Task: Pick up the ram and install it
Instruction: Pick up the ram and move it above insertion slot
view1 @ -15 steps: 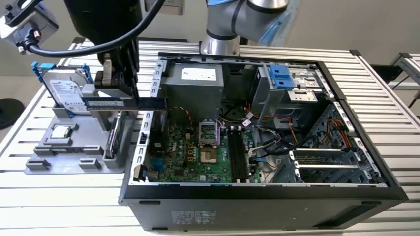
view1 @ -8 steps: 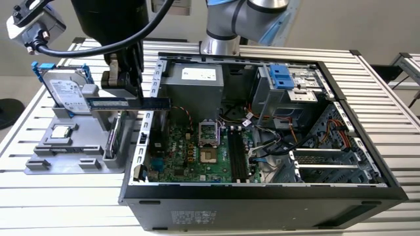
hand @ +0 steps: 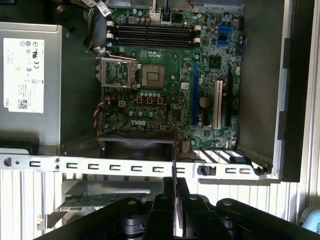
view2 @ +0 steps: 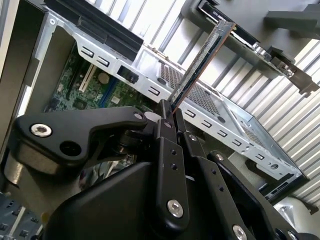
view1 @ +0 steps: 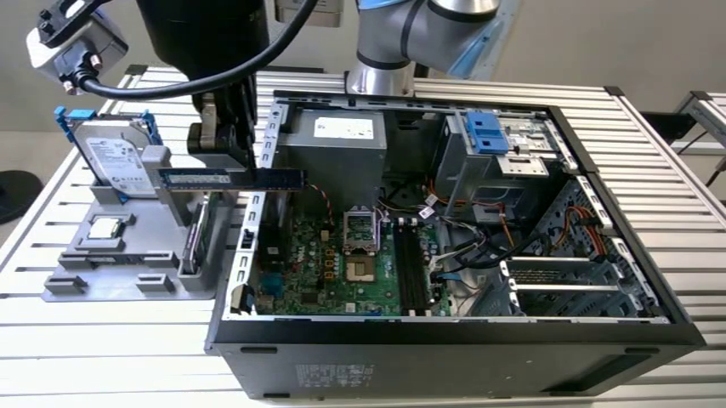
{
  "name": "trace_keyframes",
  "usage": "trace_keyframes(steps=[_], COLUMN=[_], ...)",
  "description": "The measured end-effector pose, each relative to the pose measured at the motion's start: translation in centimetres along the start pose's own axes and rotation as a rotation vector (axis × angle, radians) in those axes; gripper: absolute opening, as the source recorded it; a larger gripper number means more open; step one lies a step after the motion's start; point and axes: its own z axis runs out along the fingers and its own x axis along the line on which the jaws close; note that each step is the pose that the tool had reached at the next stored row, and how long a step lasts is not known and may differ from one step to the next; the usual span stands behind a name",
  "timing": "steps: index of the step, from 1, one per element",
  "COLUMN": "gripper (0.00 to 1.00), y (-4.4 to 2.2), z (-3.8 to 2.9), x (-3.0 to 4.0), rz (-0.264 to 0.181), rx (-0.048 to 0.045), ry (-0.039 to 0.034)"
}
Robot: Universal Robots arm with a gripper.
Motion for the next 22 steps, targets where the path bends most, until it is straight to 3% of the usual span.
trace_keyframes(steps=[22], gripper=[0.0], y=[2.51], z=[0.03], x=[-0.02], rz=[0.0], rx=[0.0], ry=[0.0])
